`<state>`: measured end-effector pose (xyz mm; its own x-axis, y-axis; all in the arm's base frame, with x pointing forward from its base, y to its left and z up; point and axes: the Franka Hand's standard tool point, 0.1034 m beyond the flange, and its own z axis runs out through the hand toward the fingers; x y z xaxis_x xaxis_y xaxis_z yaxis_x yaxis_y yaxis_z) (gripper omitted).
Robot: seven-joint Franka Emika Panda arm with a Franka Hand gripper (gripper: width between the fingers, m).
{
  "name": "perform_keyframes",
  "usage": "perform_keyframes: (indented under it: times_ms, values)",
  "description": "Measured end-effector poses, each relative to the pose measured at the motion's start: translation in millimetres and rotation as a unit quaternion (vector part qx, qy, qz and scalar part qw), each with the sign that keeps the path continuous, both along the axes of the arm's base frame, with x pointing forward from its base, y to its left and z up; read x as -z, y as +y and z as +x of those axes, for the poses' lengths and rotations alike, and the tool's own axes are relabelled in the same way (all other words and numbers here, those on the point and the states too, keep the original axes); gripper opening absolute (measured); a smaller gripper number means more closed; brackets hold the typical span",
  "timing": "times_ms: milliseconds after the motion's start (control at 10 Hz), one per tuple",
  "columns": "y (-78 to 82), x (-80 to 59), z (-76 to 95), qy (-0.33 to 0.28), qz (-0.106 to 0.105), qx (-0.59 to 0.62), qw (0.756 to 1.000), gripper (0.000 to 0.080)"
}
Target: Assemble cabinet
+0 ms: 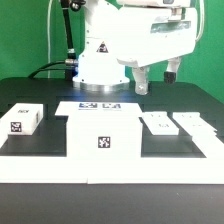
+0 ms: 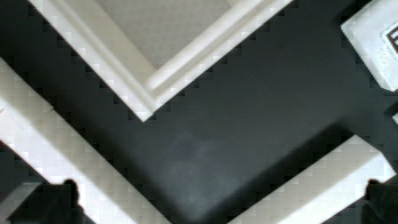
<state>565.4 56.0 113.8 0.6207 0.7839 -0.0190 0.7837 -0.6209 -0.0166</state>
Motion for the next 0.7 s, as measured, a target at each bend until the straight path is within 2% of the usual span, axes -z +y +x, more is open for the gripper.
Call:
perform_keyframes:
  times_ms: [700]
  values:
    - [-3.6,1.2,-2.4,-0.003,0.000,-0.022,1.000,0.0798]
